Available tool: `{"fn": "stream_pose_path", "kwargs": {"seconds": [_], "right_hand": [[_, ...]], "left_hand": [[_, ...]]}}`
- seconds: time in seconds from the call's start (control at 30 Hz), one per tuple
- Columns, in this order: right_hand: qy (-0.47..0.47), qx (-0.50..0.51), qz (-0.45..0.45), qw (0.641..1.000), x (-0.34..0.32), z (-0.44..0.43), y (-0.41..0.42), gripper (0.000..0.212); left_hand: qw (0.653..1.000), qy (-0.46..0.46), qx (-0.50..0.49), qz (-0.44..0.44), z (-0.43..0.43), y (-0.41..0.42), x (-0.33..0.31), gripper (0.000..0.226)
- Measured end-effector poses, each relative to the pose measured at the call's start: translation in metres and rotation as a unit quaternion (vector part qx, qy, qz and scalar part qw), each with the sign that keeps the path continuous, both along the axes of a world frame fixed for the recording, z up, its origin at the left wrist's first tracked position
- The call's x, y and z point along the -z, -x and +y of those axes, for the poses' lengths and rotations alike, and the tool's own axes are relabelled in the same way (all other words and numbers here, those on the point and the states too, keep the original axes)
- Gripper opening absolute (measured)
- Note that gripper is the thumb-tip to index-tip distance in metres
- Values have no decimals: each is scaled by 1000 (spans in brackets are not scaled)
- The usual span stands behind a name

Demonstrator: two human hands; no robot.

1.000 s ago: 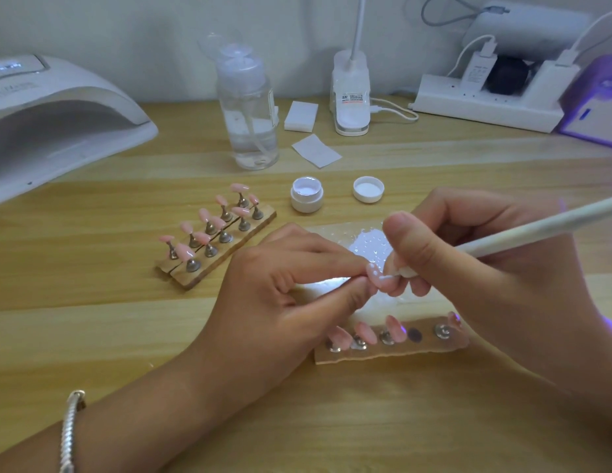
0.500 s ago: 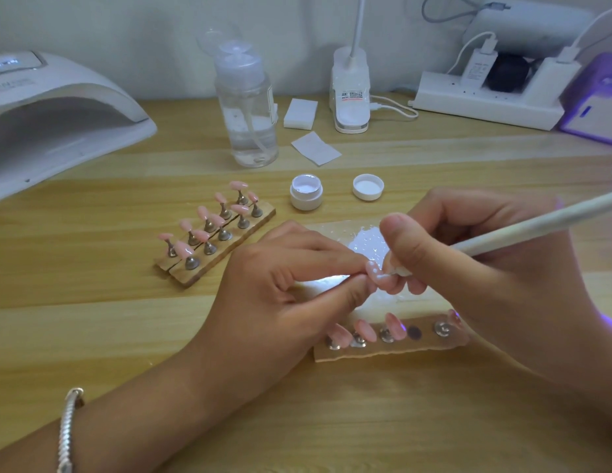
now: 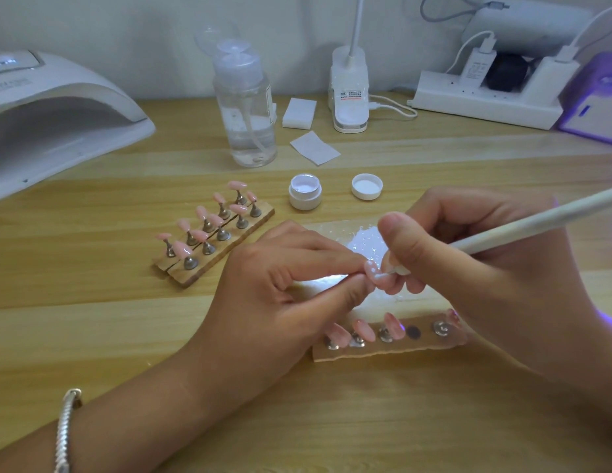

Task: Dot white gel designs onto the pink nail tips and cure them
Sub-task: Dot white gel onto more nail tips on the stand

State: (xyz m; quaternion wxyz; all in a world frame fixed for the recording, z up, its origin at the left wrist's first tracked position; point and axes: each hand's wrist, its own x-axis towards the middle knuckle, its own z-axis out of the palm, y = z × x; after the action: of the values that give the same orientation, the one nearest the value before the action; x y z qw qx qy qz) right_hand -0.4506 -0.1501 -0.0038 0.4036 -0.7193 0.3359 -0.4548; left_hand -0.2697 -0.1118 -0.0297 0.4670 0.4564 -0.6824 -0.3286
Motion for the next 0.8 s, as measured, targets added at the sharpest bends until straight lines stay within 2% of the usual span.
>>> {"fn": "stream_pose_path", "kwargs": {"seconds": [0.27, 0.5, 0.63, 0.7, 0.8], "right_hand": [[-6, -4, -9, 1000, 1, 0, 0, 31], [-30, 3, -111, 993, -6, -7, 2, 34], [-8, 37, -95, 995, -12, -9, 3, 40], [6, 60, -79, 995, -15, -9, 4, 45], [57, 75, -27, 995, -17, -10, 7, 34]], "left_hand": [[1000, 1, 3, 9, 0, 0, 0, 9], [999, -8, 4, 50, 2, 3, 1, 6], [1000, 15, -9, 17, -1, 1, 2, 7], [1000, 2, -11, 27, 0, 1, 3, 8], [999, -10, -1, 52, 0, 1, 2, 7]]}}
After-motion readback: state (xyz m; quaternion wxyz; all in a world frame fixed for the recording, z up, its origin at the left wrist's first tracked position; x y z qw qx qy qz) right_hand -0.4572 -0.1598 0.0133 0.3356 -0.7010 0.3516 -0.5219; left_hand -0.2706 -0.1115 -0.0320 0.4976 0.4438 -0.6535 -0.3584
